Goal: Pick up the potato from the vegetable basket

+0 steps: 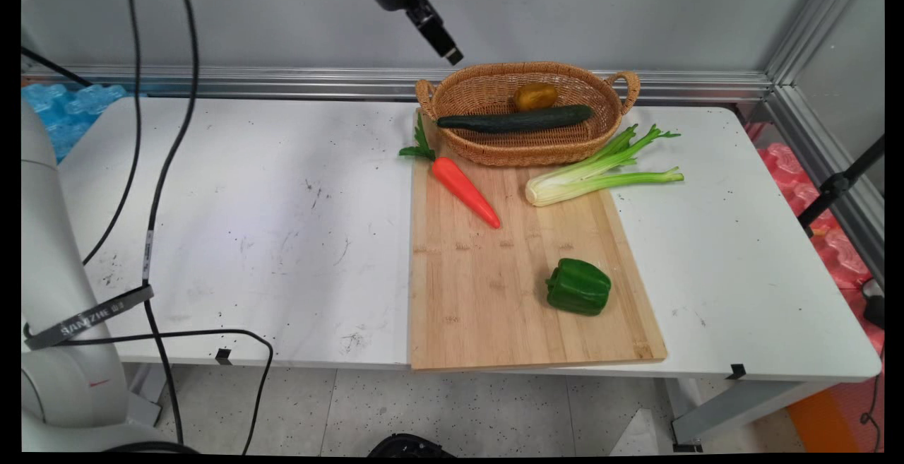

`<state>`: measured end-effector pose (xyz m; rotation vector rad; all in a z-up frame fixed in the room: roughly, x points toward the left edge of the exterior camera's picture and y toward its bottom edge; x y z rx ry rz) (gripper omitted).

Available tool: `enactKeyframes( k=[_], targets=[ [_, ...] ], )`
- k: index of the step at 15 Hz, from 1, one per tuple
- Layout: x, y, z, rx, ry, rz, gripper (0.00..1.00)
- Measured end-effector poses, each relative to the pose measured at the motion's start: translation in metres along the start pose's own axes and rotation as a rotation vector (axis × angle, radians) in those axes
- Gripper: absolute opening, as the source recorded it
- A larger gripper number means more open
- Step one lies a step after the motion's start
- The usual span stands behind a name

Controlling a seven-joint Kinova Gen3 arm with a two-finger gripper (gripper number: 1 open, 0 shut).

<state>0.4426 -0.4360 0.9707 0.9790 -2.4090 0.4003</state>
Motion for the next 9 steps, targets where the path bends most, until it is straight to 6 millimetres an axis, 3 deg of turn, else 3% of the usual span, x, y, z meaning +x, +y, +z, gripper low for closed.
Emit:
enactKeyframes(
  k=[9],
  targets=[
    [0.036, -0.032, 0.107, 0.017, 0.042, -0.005, 1.00]
  ],
)
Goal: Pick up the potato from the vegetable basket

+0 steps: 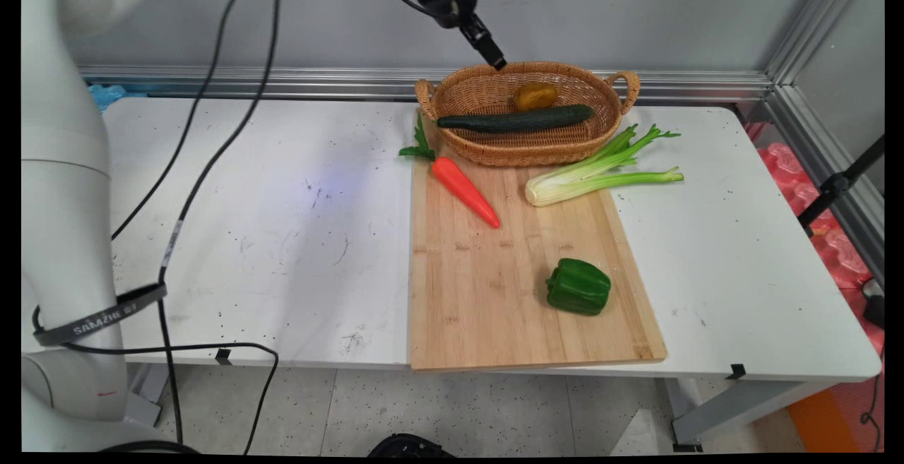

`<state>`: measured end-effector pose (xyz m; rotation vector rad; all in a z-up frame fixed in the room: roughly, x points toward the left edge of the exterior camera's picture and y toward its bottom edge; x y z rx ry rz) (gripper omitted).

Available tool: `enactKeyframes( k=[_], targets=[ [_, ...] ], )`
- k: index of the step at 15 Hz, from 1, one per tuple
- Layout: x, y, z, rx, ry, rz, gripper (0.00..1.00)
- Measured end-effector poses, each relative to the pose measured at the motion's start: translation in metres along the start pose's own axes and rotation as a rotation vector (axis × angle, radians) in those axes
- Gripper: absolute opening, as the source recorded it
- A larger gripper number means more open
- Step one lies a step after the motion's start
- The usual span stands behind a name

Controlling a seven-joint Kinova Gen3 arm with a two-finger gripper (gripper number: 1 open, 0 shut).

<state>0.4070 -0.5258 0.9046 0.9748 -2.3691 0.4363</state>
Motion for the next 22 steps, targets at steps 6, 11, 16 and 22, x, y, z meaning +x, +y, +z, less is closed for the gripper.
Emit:
enactKeyframes(
  k=[6, 11, 16, 22],
  targets=[
    [0.015, -0.009, 0.064, -0.003, 0.012, -0.006, 1.00],
    [0.021, -0.012, 0.115, -0.020, 0.007, -0.026, 1.00],
    [0.024, -0.011, 0.150, -0.039, -0.001, -0.038, 1.00],
    [0.025, -0.010, 0.167, -0.045, -0.005, -0.036, 0.00]
  ],
)
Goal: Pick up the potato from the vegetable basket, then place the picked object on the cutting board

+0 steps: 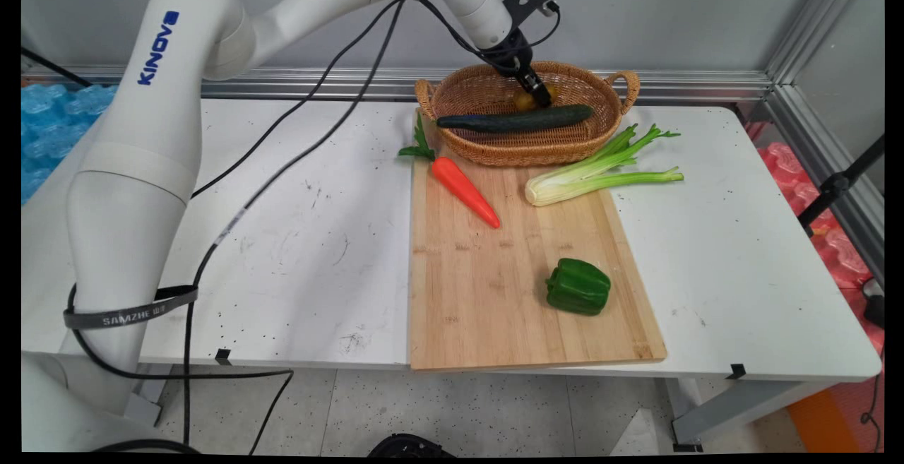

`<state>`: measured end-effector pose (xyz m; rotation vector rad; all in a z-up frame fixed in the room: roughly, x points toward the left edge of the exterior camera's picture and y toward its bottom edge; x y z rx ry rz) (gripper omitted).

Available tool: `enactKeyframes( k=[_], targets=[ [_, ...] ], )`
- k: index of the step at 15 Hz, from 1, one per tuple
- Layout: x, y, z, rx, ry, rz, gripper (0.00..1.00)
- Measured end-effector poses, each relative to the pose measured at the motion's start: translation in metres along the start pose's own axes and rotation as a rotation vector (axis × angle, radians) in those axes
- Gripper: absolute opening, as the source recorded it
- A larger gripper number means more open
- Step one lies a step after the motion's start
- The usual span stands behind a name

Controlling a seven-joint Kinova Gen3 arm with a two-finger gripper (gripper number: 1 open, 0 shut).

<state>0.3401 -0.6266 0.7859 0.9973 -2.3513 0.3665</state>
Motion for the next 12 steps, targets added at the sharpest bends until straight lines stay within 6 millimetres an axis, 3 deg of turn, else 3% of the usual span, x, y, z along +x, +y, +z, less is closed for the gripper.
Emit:
enactKeyframes(
  k=[5, 12],
  targets=[
    [0.001, 0.003, -0.002, 0.002, -0.004, 0.010, 0.00],
    [0.018, 0.014, -0.042, 0.030, 0.019, 0.053, 0.00]
  ],
)
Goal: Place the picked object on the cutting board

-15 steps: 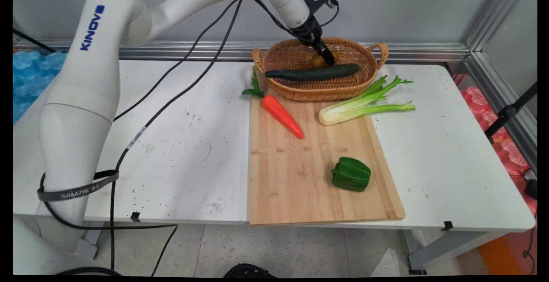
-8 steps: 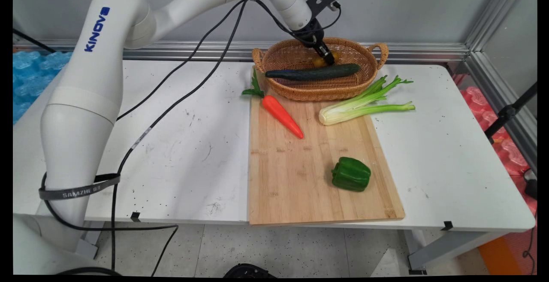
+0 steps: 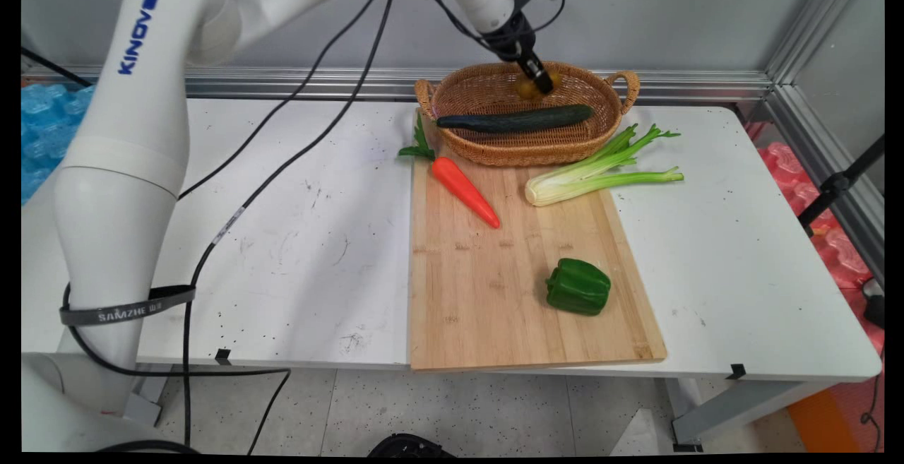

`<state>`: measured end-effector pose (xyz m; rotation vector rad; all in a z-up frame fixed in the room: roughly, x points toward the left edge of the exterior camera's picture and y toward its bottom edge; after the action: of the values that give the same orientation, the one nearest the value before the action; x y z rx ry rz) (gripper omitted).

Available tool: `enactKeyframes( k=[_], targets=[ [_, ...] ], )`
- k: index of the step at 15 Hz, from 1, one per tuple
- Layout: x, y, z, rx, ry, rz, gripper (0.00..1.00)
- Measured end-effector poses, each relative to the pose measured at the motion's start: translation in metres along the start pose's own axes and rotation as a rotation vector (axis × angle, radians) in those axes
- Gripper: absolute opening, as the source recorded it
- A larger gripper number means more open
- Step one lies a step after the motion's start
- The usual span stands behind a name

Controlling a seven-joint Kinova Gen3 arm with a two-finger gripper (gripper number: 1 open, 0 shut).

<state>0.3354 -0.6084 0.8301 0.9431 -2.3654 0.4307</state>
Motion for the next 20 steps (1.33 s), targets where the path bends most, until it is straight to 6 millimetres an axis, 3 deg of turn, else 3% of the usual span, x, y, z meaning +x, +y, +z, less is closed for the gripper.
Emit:
enactKeyframes(
  k=[7, 15, 20],
  targets=[
    [0.028, 0.035, -0.083, 0.023, 0.028, -0.001, 0.00],
    [0.033, 0.082, -0.141, -0.006, 0.029, -0.067, 0.00],
    [0.023, 0.131, -0.170, -0.047, 0.012, -0.120, 0.00]
  ],
)
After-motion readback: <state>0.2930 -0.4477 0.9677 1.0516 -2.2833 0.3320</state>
